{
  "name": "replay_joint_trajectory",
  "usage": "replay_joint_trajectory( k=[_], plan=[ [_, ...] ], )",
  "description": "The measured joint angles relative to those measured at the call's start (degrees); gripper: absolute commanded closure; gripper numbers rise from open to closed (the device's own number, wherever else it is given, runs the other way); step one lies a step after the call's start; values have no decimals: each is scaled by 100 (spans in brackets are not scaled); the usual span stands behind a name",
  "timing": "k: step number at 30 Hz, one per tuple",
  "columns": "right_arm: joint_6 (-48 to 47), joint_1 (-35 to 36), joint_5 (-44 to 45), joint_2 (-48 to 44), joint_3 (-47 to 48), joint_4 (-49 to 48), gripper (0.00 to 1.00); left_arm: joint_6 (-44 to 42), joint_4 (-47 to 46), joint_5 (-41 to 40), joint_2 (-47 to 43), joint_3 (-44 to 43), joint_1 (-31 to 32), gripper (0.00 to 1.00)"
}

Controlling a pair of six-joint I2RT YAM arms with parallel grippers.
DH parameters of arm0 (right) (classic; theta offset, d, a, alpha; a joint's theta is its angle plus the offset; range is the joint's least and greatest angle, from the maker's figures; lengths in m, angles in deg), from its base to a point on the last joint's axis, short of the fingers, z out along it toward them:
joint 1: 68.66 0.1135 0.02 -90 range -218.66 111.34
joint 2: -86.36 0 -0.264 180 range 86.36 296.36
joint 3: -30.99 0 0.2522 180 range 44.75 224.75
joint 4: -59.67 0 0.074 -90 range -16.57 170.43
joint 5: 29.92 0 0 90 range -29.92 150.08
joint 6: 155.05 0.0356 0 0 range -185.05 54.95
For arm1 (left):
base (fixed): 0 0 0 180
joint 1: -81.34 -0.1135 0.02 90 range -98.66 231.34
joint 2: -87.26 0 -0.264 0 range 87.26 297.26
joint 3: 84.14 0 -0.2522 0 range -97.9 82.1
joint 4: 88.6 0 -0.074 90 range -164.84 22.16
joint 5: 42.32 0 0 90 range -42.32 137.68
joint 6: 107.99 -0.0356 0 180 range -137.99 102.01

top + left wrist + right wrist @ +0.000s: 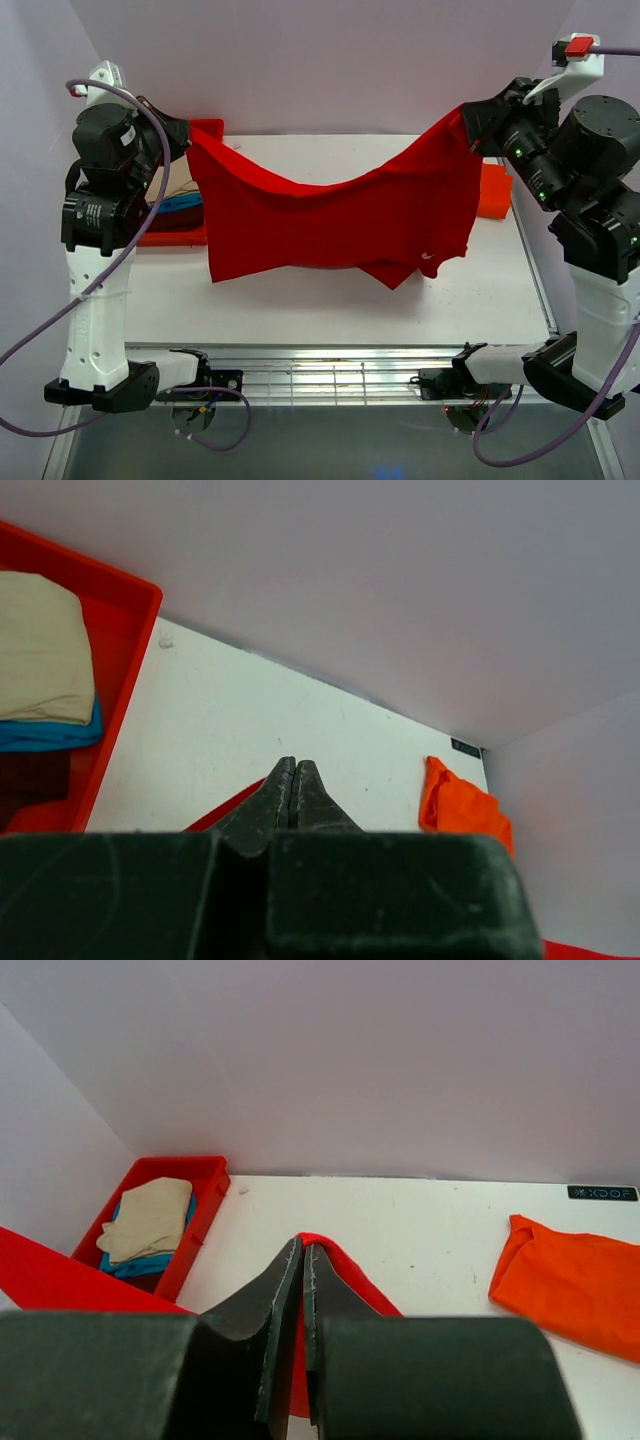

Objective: Fold and stack the t-shirts
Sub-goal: Flatten the tshirt out

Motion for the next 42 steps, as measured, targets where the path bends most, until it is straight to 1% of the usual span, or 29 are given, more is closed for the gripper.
replay_joint_trajectory(
  k=[7, 11, 13, 16, 18, 19, 21, 23, 24, 26, 28, 31, 33, 35, 37, 40, 42],
  plan=[
    [-28, 0, 87, -52, -369, 37, 92, -94, 212, -57, 149, 61, 2, 100],
    [129, 0, 122, -140, -960, 81, 92, -87, 205, 44, 136, 459, 2, 100],
    [199, 0, 120, -70, -1237, 142, 92, -85, 260, 205, 339, 621, 2, 100],
    [232, -2, 133, 389, -1211, 184, 92, -90, 310, 474, 1071, 564, 2, 100],
    [175, -20, 149, 885, -977, 162, 92, -107, 398, 610, 1757, 247, 2, 100],
    [98, -66, 129, 1226, -765, 114, 92, -138, 496, 667, 2146, -74, 2, 100],
    [-28, -179, 76, 1834, -269, -22, 92, -175, 638, 774, 3082, -1137, 7, 100],
    [-236, -341, 57, 2391, 227, -446, 92, -177, 514, 885, 3897, -2264, 4, 100],
    [-367, -420, 66, 2623, 428, -710, 92, -160, 365, 927, 4148, -2636, -2, 100],
    [-581, -553, 87, 2887, 616, -1318, 92, -105, 57, 957, 4319, -3027, -20, 100],
    [-848, -686, 92, 2933, 553, -2039, 92, -52, -422, 984, 4210, -3088, -44, 100],
    [-1274, -848, 79, 2662, 184, -3265, 92, -39, -1300, 984, 3866, -3036, -55, 100],
    [-1558, -931, 33, 2452, 87, -3906, 92, -79, -1840, 944, 3554, -2962, -63, 100],
    [-1814, -990, -70, 2205, -22, -4597, 92, -166, -2509, 944, 3042, -2636, -70, 100],
    [-2022, -1005, -175, 1952, -92, -5154, 92, -256, -3154, 960, 2415, -1987, -74, 100],
    [-2214, -1023, -387, 1600, -190, -5744, 92, -352, -3738, 966, 1727, -1373, -74, 100],
    [-2264, -1029, -553, 1261, -577, -6022, 92, -400, -3963, 966, 1285, -846, -74, 100]
  ],
)
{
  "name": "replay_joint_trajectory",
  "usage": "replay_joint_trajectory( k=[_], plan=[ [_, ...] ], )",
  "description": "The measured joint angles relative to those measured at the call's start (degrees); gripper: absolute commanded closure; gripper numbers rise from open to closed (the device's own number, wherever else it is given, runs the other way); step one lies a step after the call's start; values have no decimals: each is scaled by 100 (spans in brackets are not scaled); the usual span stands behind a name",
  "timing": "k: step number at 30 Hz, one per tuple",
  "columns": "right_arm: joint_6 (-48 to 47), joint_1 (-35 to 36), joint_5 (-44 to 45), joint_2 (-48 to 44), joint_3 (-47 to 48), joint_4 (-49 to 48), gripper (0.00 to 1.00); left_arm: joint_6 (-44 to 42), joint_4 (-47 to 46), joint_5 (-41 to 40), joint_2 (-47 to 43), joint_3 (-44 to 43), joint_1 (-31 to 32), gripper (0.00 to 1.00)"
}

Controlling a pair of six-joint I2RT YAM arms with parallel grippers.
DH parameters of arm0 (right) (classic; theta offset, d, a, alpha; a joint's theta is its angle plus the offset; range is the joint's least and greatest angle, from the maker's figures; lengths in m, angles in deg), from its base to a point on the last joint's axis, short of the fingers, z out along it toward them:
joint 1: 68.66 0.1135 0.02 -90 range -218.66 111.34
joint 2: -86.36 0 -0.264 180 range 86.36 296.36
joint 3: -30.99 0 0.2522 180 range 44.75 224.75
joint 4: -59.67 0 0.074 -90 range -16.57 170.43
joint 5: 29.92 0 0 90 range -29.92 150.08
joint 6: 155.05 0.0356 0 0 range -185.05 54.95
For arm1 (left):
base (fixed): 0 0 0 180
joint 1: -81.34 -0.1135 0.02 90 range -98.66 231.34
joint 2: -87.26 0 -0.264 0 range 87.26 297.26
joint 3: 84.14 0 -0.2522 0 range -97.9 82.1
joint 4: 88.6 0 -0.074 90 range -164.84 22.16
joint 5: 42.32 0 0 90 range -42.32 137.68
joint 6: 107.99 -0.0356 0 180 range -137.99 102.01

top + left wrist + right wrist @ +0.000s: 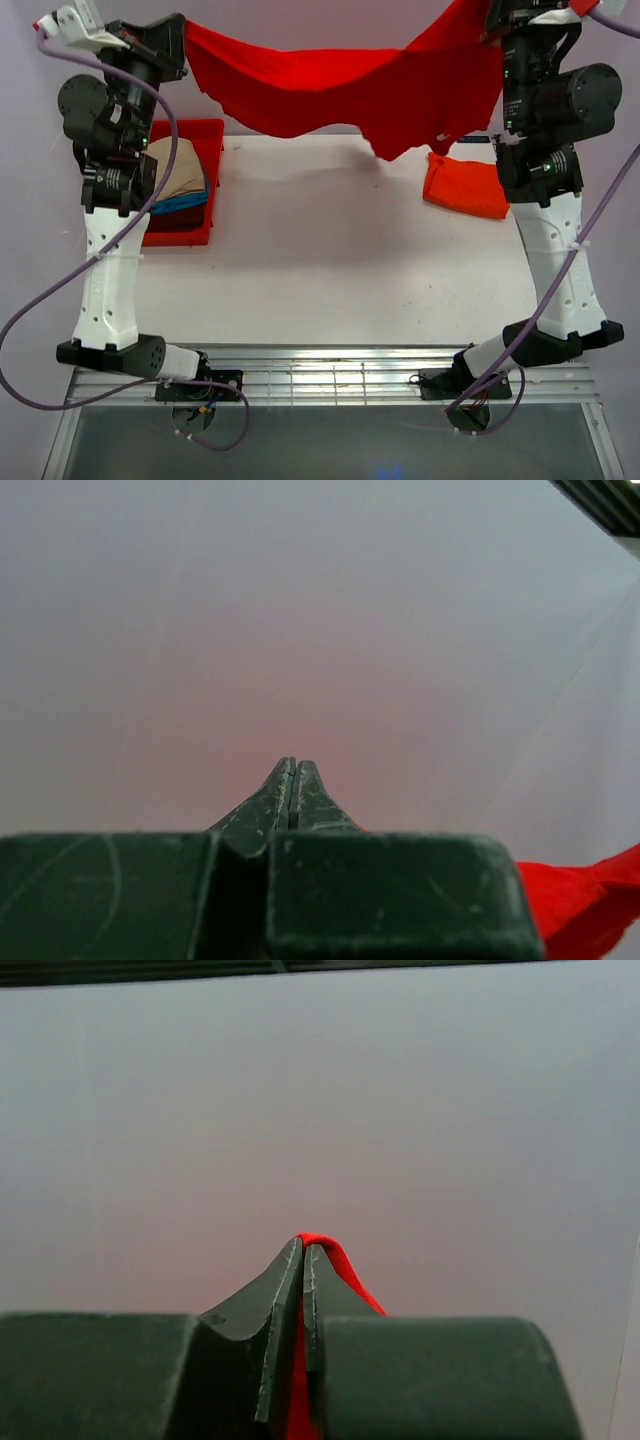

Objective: Fold and stack the t-shirts
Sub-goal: Flatten the tshirt out

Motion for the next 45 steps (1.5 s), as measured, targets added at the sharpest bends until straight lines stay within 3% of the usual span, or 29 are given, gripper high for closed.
replay_joint_trajectory(
  k=[2, 8, 12, 16, 23, 31, 32, 35, 36, 37, 39, 43, 45],
  plan=[
    [0, -2, -146, -304, -544, -70, 92, -37, -225, -4, -461, 791, 0, 100],
    [350, 2, -603, -1263, -3609, 39, 92, -164, -190, -37, -1585, 3832, 0, 100],
    [798, 101, -745, -1338, -5375, 1054, 92, -184, 424, 46, -1882, 5860, 0, 100],
    [1298, 466, -719, -1451, -6238, 2398, 92, -210, 1554, 133, -2052, 6975, 2, 100],
    [2116, 1189, -610, -2011, -5595, 4321, 92, -271, 3056, 367, -2677, 6738, 63, 100],
    [3073, 1757, -420, -2059, -5021, 6065, 92, -269, 4151, 603, -1947, 6424, 90, 100],
    [3198, 1832, -431, -2039, -5029, 6269, 92, -269, 4306, 601, -1825, 6424, 90, 89],
    [3646, 2094, -457, -2050, -5178, 6752, 92, -249, 4780, 522, -1598, 6417, 94, 72],
    [3827, 2214, -485, -2068, -5259, 6916, 87, -227, 4992, 470, -1558, 6393, 94, 59],
    [4019, 2356, -516, -2107, -5366, 7073, 73, -219, 5182, 404, -1537, 6360, 96, 55],
    [4430, 2708, -566, -2210, -5552, 7431, 58, -122, 5571, 282, -1521, 6196, 103, 45],
    [4881, 3156, -529, -2450, -5569, 7956, 21, 92, 5976, 57, -1526, 5460, 105, 41],
    [4905, 3156, -306, -2448, -5337, 8137, 21, 177, 5917, -111, -1528, 5021, 105, 42]
  ],
)
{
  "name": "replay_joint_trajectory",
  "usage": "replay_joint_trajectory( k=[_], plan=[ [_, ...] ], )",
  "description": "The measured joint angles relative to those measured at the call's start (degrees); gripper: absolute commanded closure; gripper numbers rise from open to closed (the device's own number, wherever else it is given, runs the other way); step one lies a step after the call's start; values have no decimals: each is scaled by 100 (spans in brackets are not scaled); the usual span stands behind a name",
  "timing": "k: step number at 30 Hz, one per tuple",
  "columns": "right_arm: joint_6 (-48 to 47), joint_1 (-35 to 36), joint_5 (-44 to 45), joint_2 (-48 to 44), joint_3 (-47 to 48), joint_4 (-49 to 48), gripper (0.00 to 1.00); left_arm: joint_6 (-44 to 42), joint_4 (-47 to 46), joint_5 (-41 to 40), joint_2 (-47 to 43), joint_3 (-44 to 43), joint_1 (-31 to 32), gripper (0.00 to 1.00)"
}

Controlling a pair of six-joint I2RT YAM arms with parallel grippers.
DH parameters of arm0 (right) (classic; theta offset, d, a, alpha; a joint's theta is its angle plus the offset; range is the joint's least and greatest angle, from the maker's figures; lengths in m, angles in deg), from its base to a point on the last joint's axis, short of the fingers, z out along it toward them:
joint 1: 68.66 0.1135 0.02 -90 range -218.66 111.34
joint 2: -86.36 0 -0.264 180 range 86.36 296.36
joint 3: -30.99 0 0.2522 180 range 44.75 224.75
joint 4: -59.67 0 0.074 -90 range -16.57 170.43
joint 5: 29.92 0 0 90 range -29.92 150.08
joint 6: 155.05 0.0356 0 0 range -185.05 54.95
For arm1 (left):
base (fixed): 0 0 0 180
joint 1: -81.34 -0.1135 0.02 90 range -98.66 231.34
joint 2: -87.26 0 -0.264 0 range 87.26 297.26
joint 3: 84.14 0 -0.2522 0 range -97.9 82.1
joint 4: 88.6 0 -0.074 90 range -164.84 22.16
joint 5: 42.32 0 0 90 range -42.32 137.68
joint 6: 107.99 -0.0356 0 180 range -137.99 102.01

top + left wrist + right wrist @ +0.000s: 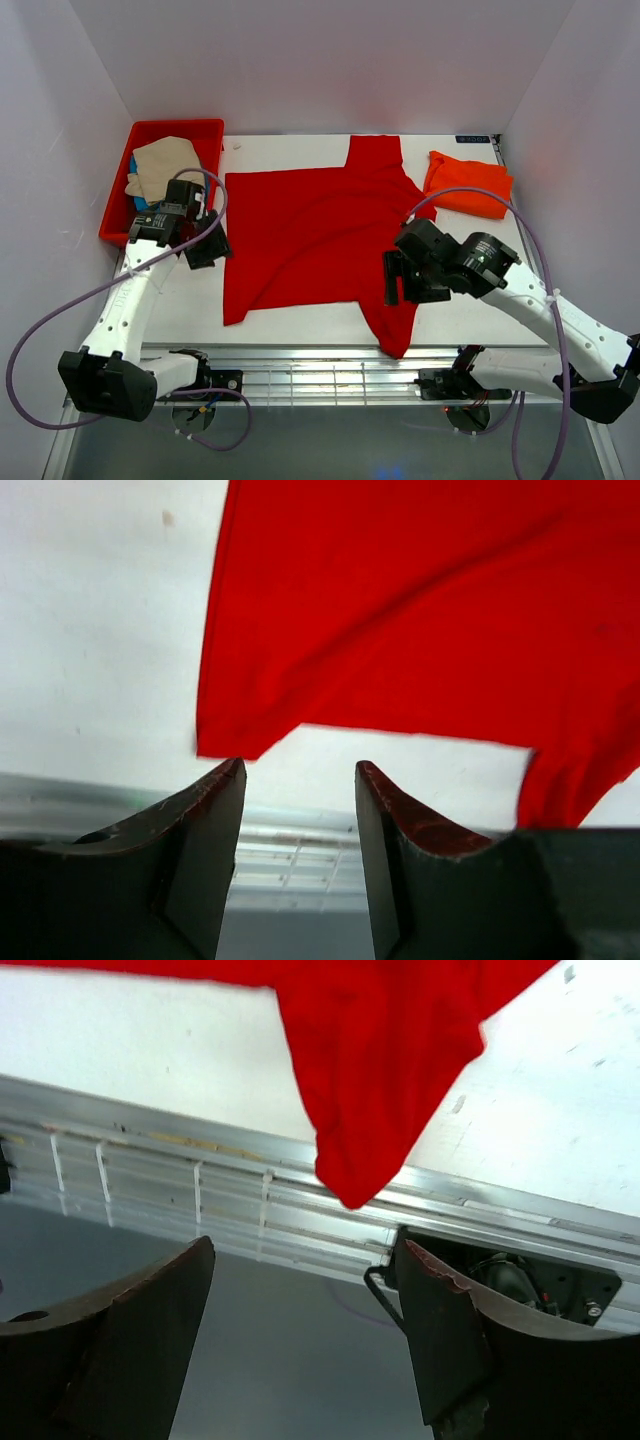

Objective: Fold and stack the t-shirts
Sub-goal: Flatten the tshirt out

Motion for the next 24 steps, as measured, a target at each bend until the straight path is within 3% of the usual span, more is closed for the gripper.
replay_joint_trajectory(
  k=[3, 6, 7, 9, 15, 24],
  plan=[
    [-68, -31, 553, 372, 728, 70, 32, 105, -457, -262, 22, -417, 0, 55],
    [-413, -358, 944, 852, 1154, -295, 65, 157, -1056, -367, 372, -529, 0, 91],
    [-584, -610, 1016, 970, 1126, -514, 82, 173, -1259, -374, 595, -584, 0, 100],
    [-914, -1322, 925, 1139, 850, -1093, 92, 144, -1714, -345, 1207, -682, 2, 100],
    [-1705, -3257, 621, 1897, 275, -2511, 92, 85, -2500, -236, 2892, -1204, 262, 100],
    [-2553, -4028, -57, 3668, 896, -3936, 92, -26, -2981, 44, 3292, -1401, 531, 100]
  ],
)
